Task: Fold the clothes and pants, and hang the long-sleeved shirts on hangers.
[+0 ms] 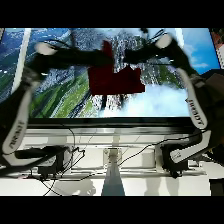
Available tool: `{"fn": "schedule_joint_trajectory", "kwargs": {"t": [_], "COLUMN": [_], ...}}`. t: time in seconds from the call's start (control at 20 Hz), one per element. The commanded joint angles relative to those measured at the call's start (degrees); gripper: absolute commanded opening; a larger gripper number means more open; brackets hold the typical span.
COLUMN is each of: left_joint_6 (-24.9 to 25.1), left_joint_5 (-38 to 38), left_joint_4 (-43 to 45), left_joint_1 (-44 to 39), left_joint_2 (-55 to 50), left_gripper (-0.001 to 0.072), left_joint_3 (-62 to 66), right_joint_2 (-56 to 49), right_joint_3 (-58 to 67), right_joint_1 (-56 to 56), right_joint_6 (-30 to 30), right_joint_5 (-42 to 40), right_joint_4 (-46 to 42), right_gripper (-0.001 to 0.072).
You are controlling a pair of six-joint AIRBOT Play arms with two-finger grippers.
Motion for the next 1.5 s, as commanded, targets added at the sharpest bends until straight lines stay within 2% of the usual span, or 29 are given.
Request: {"fn": "schedule_joint_trajectory", "kwargs": {"t": [0.0, 0.05, 0.1, 0.25, 0.4, 0.45, 0.55, 0.6, 0.65, 0.7, 0.75, 0.8, 0.95, 1.15, 1.2, 1.25, 1.3, 1.35, 1.4, 1.45], "left_joint_6": [0.1, 0.1, 0.1, 2.9, 8.3, 10.6, 12.1, 12.1, 12.1, 12.1, 12.1, 12.1, 12.1, 12.1, 12.1, 12.1, 12.1, 12.1, 12.1, 12.0], "left_joint_5": [26.6, 30.6, 31.1, 28.9, 26.8, 25.7, 22.9, 20.6, 18.6, 16.7, 15.1, 13.8, 12.8, 12.8, 12.8, 12.8, 12.8, 12.3, 11.2, 9.2], "left_joint_4": [-9.4, -10.0, -10.0, -9.9, -9.5, -9.4, -9.1, -9.1, -9.1, -9.1, -9.1, -9.1, -9.1, -5.6, -3.7, -1.6, 0.9, 3.3, 5.5, 7.8], "left_joint_1": [-14.0, -16.3, -17.8, -18.5, -16.1, -15.0, -12.7, -11.5, -10.4, -9.4, -8.6, -8.0, -7.4, -7.4, -7.4, -7.3, -7.0, -6.5, -5.7, -4.5], "left_joint_2": [-7.9, -9.6, -10.9, -11.4, -9.7, -8.9, -7.4, -6.8, -6.4, -6.2, -6.1, -6.1, -6.3, -6.7, -6.7, -6.7, -6.7, -6.6, -6.3, -5.8], "left_gripper": [0.0068, 0.0379, 0.0705, 0.0715, 0.0715, 0.0714, 0.0714, 0.0714, 0.0714, 0.0713, 0.0714, 0.0713, 0.0714, 0.0713, 0.0713, 0.0713, 0.0712, 0.0711, 0.0708, 0.0702], "left_joint_3": [0.0, 0.0, 0.0, 0.0, 0.0, 0.0, 0.0, 0.0, 0.0, 0.0, 0.0, 0.0, 0.0, 0.0, 0.0, 0.0, 0.0, 0.0, 0.0, 0.0], "right_joint_2": [4.5, 5.1, 5.4, 5.3, 4.2, 3.6, 1.5, 0.2, -0.9, -1.6, -2.1, -2.5, -5.1, -8.0, -8.0, -7.9, -7.9, -7.9, -7.6, -6.9], "right_joint_3": [0.0, 0.0, 0.0, -1.1, -5.0, -7.2, -11.8, -13.9, -15.8, -17.7, -19.3, -20.4, -21.3, -21.2, -21.2, -20.7, -19.8, -18.5, -16.8, -14.8], "right_joint_1": [-10.3, -11.8, -13.2, -15.4, -17.5, -18.0, -19.3, -19.8, -19.9, -19.9, -19.6, -19.2, -17.8, -12.5, -10.9, -9.2, -7.6, -6.4, -5.6, -5.1], "right_joint_6": [0.0, -0.1, -0.2, -3.8, -5.2, -7.7, -20.4, -23.5, -23.5, -22.3, -19.0, -15.5, -10.4, -10.8, -10.8, -11.3, -13.0, -14.4, -14.9, -14.9], "right_joint_5": [5.1, 6.1, 7.3, 8.7, 8.8, 9.3, 13.9, 15.5, 14.3, 11.2, 7.8, 4.8, 4.3, 2.9, 1.2, 0.0, -0.4, -0.2, 0.0, 0.4], "right_joint_4": [-4.3, -5.2, -7.3, -16.5, -17.2, -14.8, -3.3, 2.3, 5.9, 8.4, 9.1, 8.7, 9.0, 14.2, 14.6, 14.5, 14.4, 14.1, 13.5, 12.2], "right_gripper": [0.0009, 0.0010, 0.0010, 0.0009, 0.0008, 0.0007, 0.0007, 0.0009, 0.0126, 0.0396, 0.0590, 0.0638, 0.0638, 0.0637, 0.0615, 0.0559, 0.0368, 0.0147, 0.0056, 0.0043]}}
